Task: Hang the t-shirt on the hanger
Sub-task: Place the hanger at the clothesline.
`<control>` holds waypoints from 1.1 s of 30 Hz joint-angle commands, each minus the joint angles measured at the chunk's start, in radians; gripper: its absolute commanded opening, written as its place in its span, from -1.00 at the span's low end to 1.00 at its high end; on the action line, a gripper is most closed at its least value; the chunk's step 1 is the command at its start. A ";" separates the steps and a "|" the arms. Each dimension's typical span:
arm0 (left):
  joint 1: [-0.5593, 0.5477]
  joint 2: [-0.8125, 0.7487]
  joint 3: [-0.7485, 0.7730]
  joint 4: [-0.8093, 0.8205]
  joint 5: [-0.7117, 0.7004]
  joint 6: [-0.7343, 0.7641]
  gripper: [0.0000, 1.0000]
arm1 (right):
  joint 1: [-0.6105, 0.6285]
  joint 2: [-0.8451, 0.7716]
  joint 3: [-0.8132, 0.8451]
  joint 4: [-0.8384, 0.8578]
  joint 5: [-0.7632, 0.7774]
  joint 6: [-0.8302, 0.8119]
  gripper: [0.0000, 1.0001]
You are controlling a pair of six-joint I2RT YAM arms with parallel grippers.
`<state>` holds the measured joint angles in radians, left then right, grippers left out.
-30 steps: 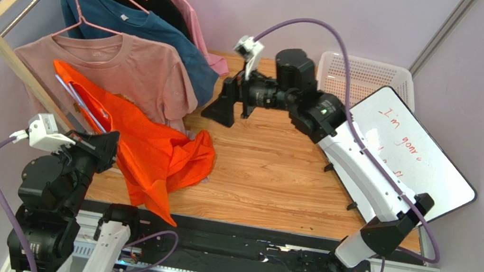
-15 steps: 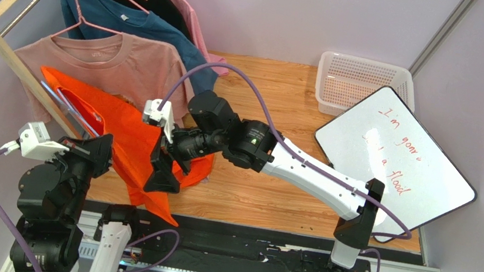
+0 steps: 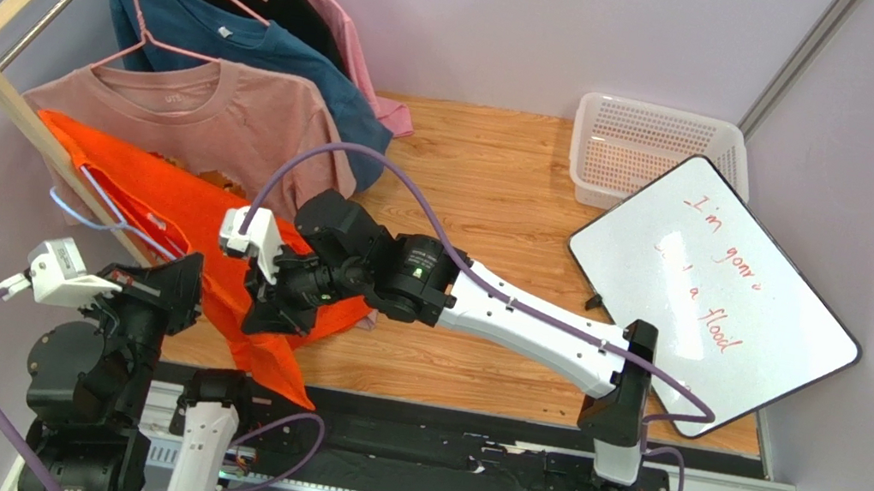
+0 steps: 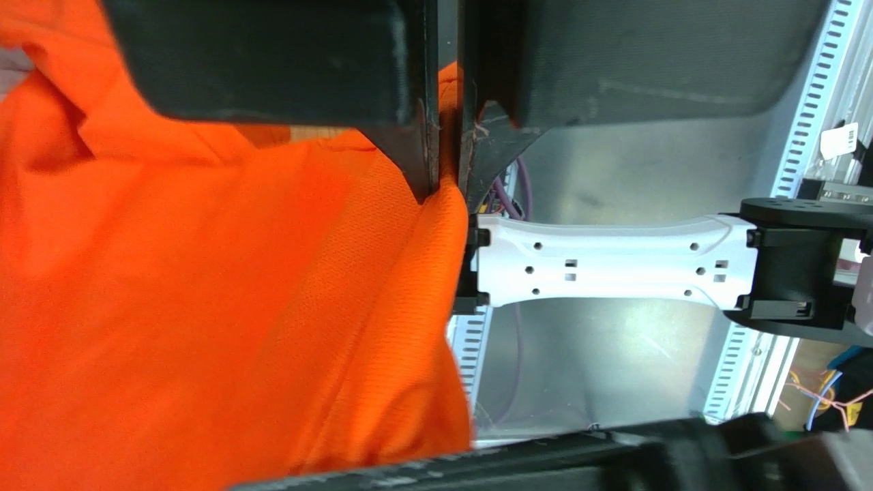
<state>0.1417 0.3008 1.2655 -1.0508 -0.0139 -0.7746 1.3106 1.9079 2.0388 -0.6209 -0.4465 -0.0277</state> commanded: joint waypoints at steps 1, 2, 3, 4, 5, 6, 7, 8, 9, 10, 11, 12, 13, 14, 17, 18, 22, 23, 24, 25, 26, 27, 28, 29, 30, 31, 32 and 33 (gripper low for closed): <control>0.018 -0.011 0.011 0.037 0.015 0.018 -1.00 | -0.034 -0.073 0.015 0.041 -0.003 -0.055 -1.00; 0.018 -0.009 -0.001 0.054 0.015 0.018 -1.00 | -0.043 -0.076 0.014 0.041 -0.003 -0.058 -1.00; 0.018 -0.008 -0.030 0.099 0.015 0.015 -1.00 | -0.056 -0.078 0.020 0.039 0.002 -0.064 -1.00; 0.018 -0.002 -0.047 0.127 -0.009 0.011 -1.00 | -0.080 -0.072 0.029 0.036 0.006 -0.066 -1.00; 0.018 0.006 -0.061 0.155 -0.021 0.014 -1.00 | -0.095 -0.064 0.046 0.033 0.014 -0.067 -1.00; 0.016 0.015 -0.084 0.213 -0.046 0.017 -1.00 | -0.109 -0.055 0.064 0.024 0.015 -0.064 -1.00; 0.018 0.043 -0.093 0.238 -0.064 0.015 -1.00 | -0.135 -0.029 0.116 0.017 0.015 -0.061 -1.00; 0.018 0.058 -0.100 0.265 -0.076 0.021 -1.00 | -0.148 -0.017 0.145 0.010 0.025 -0.058 -0.88; 0.018 0.076 -0.107 0.323 -0.101 0.024 -1.00 | -0.155 -0.007 0.170 0.000 0.035 -0.054 -0.65; 0.018 0.108 -0.110 0.353 -0.109 0.024 -1.00 | -0.169 0.005 0.219 -0.008 0.054 -0.051 -0.34; 0.018 0.124 -0.115 0.386 -0.112 0.032 -1.00 | -0.175 0.013 0.231 -0.010 0.080 -0.048 0.26; 0.018 0.141 -0.117 0.438 -0.124 0.032 -1.00 | -0.181 0.013 0.239 -0.010 0.091 -0.043 0.52; 0.018 0.174 -0.114 0.463 -0.124 0.037 -1.00 | -0.191 0.008 0.242 -0.011 0.098 -0.041 0.70; 0.018 0.190 -0.110 0.481 -0.126 0.043 -1.00 | -0.194 -0.006 0.236 -0.011 0.107 -0.041 0.97; 0.018 0.253 -0.086 0.538 -0.150 0.055 -1.00 | -0.206 -0.058 0.195 -0.011 0.118 -0.041 1.00; 0.018 0.282 -0.072 0.561 -0.170 0.067 -1.00 | -0.209 -0.072 0.184 -0.010 0.118 -0.041 1.00; 0.018 0.342 -0.046 0.636 -0.219 0.092 -1.00 | -0.228 -0.147 0.124 -0.017 0.121 -0.057 1.00; 0.018 0.354 -0.029 0.644 -0.242 0.092 -1.00 | -0.231 -0.159 0.117 -0.022 0.129 -0.063 1.00; 0.018 0.380 -0.020 0.652 -0.250 0.093 -1.00 | -0.232 -0.184 0.100 -0.028 0.132 -0.066 1.00; 0.018 0.392 -0.011 0.656 -0.256 0.100 -1.00 | -0.240 -0.193 0.094 -0.033 0.137 -0.069 1.00; 0.018 0.403 -0.003 0.661 -0.267 0.100 -1.00 | -0.244 -0.204 0.087 -0.037 0.140 -0.071 1.00; 0.018 0.422 0.006 0.675 -0.290 0.103 -1.00 | -0.247 -0.213 0.075 -0.042 0.141 -0.072 1.00; 0.018 0.428 0.011 0.683 -0.300 0.107 -1.00 | -0.257 -0.228 0.070 -0.048 0.143 -0.075 1.00; 0.018 0.434 0.014 0.695 -0.319 0.115 -1.00 | -0.260 -0.236 0.067 -0.049 0.146 -0.077 1.00; 0.016 0.439 0.014 0.722 -0.328 0.121 -1.00 | -0.263 -0.240 0.061 -0.059 0.146 -0.078 1.00; 0.018 0.443 0.014 0.739 -0.336 0.126 -1.00 | -0.267 -0.250 0.058 -0.063 0.147 -0.080 1.00; 0.018 0.448 0.015 0.762 -0.346 0.136 -1.00 | -0.267 -0.253 0.057 -0.066 0.150 -0.083 1.00; 0.018 0.457 0.018 0.768 -0.348 0.143 -1.00 | -0.270 -0.257 0.054 -0.072 0.150 -0.084 1.00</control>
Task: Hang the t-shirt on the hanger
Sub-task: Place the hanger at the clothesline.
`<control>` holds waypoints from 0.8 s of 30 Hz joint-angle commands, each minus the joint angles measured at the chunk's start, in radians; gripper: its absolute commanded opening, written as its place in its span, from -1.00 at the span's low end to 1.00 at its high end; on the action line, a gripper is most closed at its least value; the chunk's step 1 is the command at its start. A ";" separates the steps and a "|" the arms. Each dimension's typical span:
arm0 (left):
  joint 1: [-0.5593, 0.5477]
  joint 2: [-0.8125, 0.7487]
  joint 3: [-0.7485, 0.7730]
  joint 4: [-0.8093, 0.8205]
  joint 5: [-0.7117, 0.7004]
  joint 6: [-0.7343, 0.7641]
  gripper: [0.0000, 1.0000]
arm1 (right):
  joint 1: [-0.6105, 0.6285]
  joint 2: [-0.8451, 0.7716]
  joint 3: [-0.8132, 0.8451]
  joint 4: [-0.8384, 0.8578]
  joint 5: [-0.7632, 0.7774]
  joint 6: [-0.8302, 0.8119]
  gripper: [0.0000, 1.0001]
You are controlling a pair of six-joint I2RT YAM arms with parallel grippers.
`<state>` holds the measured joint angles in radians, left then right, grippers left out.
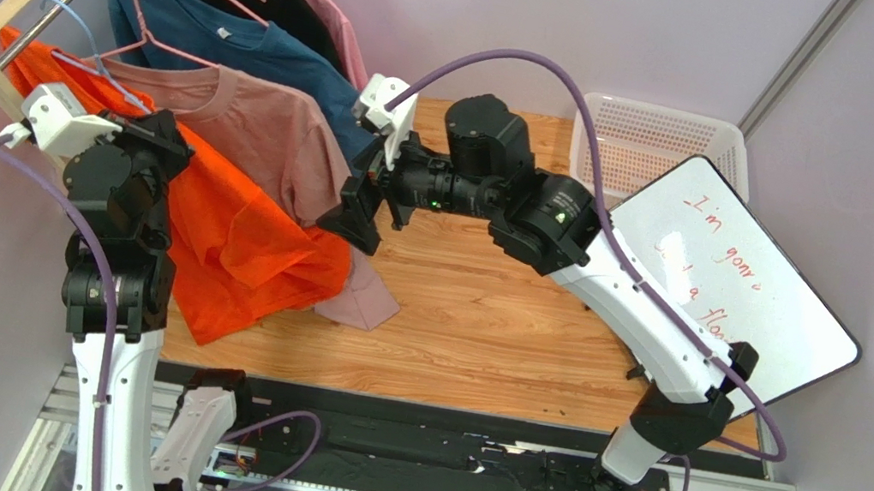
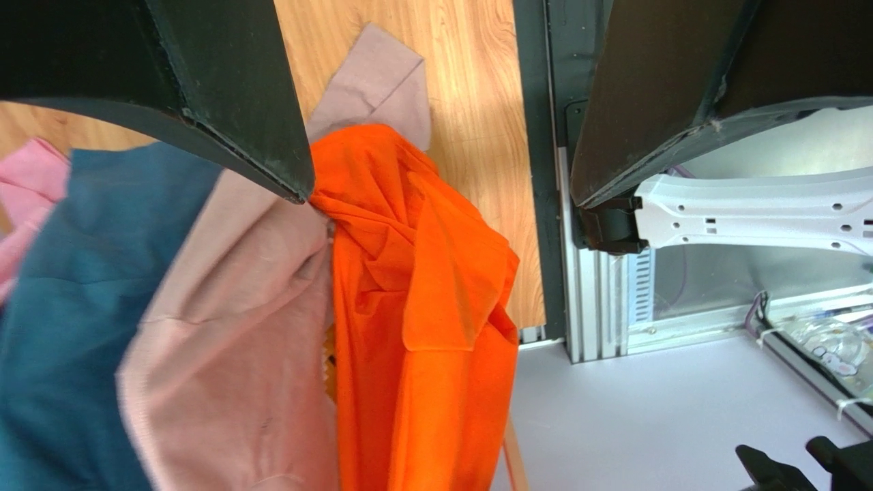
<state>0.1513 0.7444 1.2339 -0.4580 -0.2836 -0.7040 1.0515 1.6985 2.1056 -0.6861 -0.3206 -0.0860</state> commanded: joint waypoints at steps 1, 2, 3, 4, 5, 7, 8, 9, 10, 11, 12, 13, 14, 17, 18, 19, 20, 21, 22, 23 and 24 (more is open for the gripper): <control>0.008 0.018 0.052 0.177 -0.081 0.074 -1.00 | -0.010 -0.054 -0.021 -0.009 0.026 -0.027 1.00; 0.008 0.024 0.061 0.177 -0.088 0.078 -1.00 | -0.011 -0.056 -0.024 -0.007 0.026 -0.029 1.00; 0.008 0.036 0.065 0.177 -0.098 0.078 -1.00 | -0.011 -0.059 -0.024 -0.010 0.026 -0.029 1.00; 0.007 0.044 0.067 0.177 -0.109 0.081 -1.00 | -0.011 -0.059 -0.024 -0.010 0.028 -0.032 1.00; 0.008 0.049 0.065 0.188 -0.121 0.095 -1.00 | -0.013 -0.059 -0.022 -0.010 0.029 -0.031 1.00; 0.008 0.053 0.058 0.202 -0.127 0.104 -1.00 | -0.012 -0.059 -0.018 -0.013 0.029 -0.032 1.00; 0.008 0.058 0.050 0.205 -0.132 0.106 -1.00 | -0.011 -0.062 -0.016 -0.013 0.031 -0.032 1.00; 0.008 0.062 0.046 0.202 -0.135 0.103 -1.00 | -0.016 -0.062 -0.018 -0.012 0.031 -0.034 1.00; 0.010 0.068 0.041 0.199 -0.138 0.100 -1.00 | -0.016 -0.063 -0.018 -0.013 0.032 -0.035 1.00; 0.008 0.075 0.032 0.193 -0.147 0.095 -1.00 | -0.018 -0.065 -0.019 -0.018 0.034 -0.035 1.00; 0.008 0.076 0.024 0.191 -0.149 0.084 -1.00 | -0.021 -0.066 -0.018 -0.018 0.034 -0.035 1.00; 0.008 0.076 0.019 0.190 -0.152 0.078 -1.00 | -0.024 -0.069 -0.019 -0.023 0.035 -0.037 1.00; 0.008 0.075 0.006 0.191 -0.154 0.071 -1.00 | -0.025 -0.071 -0.021 -0.027 0.035 -0.040 1.00; 0.010 0.088 -0.001 0.159 -0.154 0.026 -1.00 | -0.030 -0.077 -0.024 -0.035 0.037 -0.043 1.00; 0.010 0.092 0.001 0.145 -0.154 0.014 -1.00 | -0.033 -0.080 -0.024 -0.035 0.038 -0.044 1.00; 0.010 0.095 0.001 0.119 -0.141 -0.009 -1.00 | -0.034 -0.080 -0.024 -0.036 0.038 -0.044 1.00; 0.010 0.101 0.002 0.104 -0.134 -0.020 -1.00 | -0.038 -0.083 -0.024 -0.039 0.040 -0.046 1.00; 0.010 0.101 0.003 0.088 -0.121 -0.035 -1.00 | -0.036 -0.085 -0.025 -0.041 0.041 -0.046 1.00; 0.010 0.101 0.003 0.056 -0.094 -0.058 -1.00 | -0.038 -0.088 -0.027 -0.041 0.044 -0.046 1.00; 0.010 0.099 0.001 0.044 -0.079 -0.066 -1.00 | -0.039 -0.091 -0.030 -0.041 0.045 -0.046 1.00; 0.010 0.095 -0.004 0.035 -0.065 -0.074 -1.00 | -0.039 -0.092 -0.036 -0.043 0.046 -0.046 1.00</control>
<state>0.1509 0.8444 1.2312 -0.3943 -0.3740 -0.7105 1.0176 1.6588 2.0781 -0.7261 -0.2924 -0.1135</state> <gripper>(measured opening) 0.018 0.998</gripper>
